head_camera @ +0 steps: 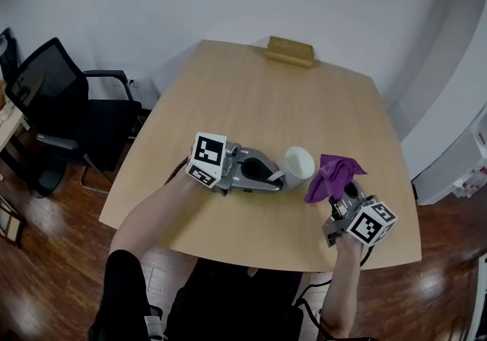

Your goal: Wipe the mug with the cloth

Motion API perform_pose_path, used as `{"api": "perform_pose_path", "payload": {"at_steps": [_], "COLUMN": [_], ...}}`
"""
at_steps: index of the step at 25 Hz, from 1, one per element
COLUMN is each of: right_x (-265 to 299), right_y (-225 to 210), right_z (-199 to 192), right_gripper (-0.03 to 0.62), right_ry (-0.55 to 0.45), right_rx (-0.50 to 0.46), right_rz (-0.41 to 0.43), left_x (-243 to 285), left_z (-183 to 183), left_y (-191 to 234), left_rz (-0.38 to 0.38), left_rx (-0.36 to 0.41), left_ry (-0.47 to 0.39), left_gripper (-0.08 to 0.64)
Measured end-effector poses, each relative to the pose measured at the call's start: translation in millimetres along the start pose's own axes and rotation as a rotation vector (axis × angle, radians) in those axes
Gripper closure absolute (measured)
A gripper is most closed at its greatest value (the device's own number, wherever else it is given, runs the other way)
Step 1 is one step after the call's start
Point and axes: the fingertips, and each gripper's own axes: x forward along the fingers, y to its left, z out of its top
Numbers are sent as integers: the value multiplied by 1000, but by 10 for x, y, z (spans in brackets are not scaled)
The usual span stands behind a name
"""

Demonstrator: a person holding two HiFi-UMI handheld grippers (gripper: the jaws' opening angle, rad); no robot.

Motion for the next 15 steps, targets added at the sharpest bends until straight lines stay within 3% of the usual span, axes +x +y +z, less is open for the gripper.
{"api": "perform_pose_path", "payload": {"at_steps": [5, 11, 15], "right_x": [97, 118, 99], "right_y": [-84, -116, -120], "right_z": [-90, -157, -181], "right_gripper": [511, 511, 511], "right_ry": [21, 38, 48], "right_rx": [39, 53, 55], "right_rz": [-10, -5, 0], "left_x": [-69, -122, -242], "left_z": [-258, -416, -559], "left_y": [74, 185, 310], "left_rz": [-62, -71, -61], "left_rx": [-13, -41, -69], "left_ry": [42, 65, 126], "left_gripper": [514, 512, 514]}}
